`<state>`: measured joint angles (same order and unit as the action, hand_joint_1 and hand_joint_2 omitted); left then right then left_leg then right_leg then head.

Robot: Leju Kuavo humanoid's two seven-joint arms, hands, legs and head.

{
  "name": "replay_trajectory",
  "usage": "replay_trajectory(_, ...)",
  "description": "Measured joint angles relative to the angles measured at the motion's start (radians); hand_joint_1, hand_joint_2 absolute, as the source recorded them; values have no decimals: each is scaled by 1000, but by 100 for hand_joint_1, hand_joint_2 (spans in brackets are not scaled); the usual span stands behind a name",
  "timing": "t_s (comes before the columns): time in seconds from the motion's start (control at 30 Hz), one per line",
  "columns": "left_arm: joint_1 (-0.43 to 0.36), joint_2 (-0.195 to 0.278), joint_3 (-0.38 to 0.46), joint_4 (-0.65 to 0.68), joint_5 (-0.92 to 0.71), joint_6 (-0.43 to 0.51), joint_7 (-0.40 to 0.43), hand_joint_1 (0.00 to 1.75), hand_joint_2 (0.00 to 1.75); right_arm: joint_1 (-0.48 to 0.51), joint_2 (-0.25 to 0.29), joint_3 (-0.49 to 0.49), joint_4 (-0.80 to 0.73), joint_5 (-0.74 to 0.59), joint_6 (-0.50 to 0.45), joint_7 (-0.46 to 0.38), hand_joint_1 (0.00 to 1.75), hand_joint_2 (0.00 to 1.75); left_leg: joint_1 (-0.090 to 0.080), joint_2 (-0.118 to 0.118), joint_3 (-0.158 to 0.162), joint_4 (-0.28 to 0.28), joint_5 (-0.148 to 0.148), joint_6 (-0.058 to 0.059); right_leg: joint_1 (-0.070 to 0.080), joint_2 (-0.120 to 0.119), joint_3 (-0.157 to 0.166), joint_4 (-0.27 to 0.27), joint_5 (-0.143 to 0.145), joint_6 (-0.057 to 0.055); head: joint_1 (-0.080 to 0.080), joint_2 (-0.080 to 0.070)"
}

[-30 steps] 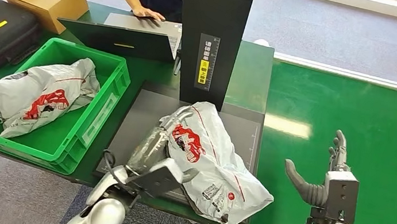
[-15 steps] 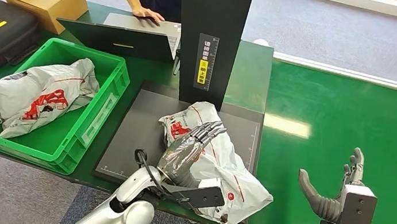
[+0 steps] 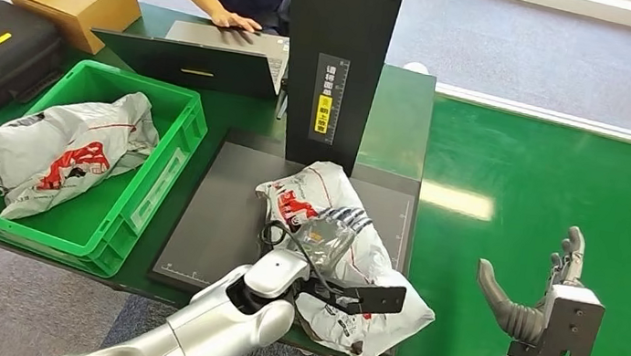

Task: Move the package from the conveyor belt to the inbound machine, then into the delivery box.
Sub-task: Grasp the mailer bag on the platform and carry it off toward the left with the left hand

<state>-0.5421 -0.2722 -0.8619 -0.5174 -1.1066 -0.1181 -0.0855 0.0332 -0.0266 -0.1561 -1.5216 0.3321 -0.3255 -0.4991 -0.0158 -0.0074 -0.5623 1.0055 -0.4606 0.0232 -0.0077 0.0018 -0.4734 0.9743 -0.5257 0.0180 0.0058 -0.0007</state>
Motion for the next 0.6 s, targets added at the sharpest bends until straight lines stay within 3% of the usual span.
replay_trajectory(0.2, -50, -25, -5, 90, -1, -75, 48, 5, 175, 0, 19, -16, 0, 3, -9, 6, 0, 175, 0, 0, 2, -1, 0, 0, 1, 0, 1, 0, 0, 0, 0, 0)
replay_trajectory(0.33, -61, -29, -6, 117, -2, -98, 46, 173, 175, -3, 25, -20, 2, 5, -13, 5, 0, 175, 0, 0, 4, -1, 0, 0, 1, 0, 3, 0, 0, 0, 0, 0)
replay_trajectory(0.6, -66, -25, -5, 137, 5, -54, -1, 175, 175, -29, 27, -20, 28, -2, -12, -8, 0, 175, 0, 0, 7, -1, 0, 0, 1, 0, 7, 0, 0, 0, 0, 0)
